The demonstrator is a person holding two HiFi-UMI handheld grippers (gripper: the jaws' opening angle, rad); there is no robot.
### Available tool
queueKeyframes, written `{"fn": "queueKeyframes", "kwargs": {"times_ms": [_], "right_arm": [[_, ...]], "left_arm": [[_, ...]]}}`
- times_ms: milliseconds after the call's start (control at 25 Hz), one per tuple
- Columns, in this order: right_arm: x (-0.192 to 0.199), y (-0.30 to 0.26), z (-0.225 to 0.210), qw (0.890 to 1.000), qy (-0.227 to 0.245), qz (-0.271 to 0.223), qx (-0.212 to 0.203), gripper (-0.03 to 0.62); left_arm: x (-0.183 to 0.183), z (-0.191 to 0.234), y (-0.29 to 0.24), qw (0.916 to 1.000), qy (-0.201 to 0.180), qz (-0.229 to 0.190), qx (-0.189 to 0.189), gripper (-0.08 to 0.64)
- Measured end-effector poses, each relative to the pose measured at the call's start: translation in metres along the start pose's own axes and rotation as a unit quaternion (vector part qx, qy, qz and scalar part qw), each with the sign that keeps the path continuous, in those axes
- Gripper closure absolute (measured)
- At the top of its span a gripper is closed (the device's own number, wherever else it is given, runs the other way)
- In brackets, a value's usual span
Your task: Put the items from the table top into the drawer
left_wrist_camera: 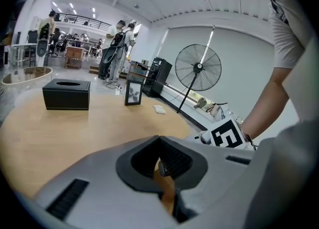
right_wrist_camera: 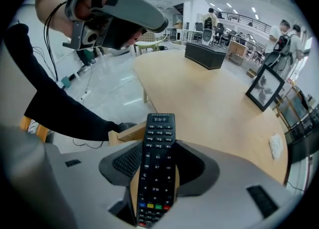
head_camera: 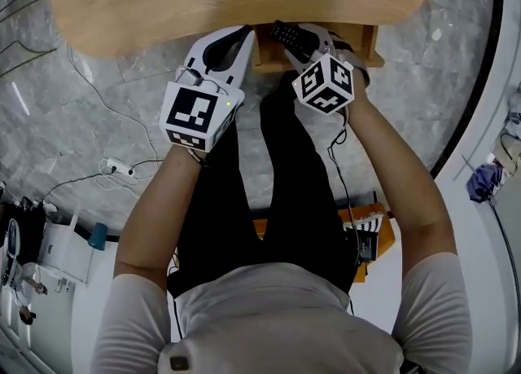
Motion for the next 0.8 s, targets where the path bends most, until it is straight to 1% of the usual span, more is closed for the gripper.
{"fn": "queueKeyframes", "kwargs": {"times_ms": [240,360,600,800], "right_arm": [[0.028,-0.027,0.005,0.998,0.054,0.019,-0.025,0.373],[0.041,-0.041,0.006,0.997,0.072,0.026,-0.031,0.372],[0.061,-0.071,0.006,0.994,0.086,0.043,-0.043,0.371],[0.068,-0.089,0.004,0.995,0.084,0.049,-0.036,0.370]], "left_arm": [[0.030,-0.010,-0.015,0.9999,0.006,0.009,-0.008,0.551],[0.046,-0.013,-0.022,0.9997,0.009,0.017,-0.011,0.551],[0.064,-0.012,-0.035,0.9996,0.007,0.023,-0.016,0.551],[0.070,-0.009,-0.040,0.9996,0.006,0.023,-0.014,0.551]]}}
Point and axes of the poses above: the fingertips, and each gripper's own axes: y backward along the fingers, z to its left, x out of its underside, the point moved 8 cm from there along y, backward along the fingers, and after that the axes turned 9 degrees about -x, right-handed, at the moved point
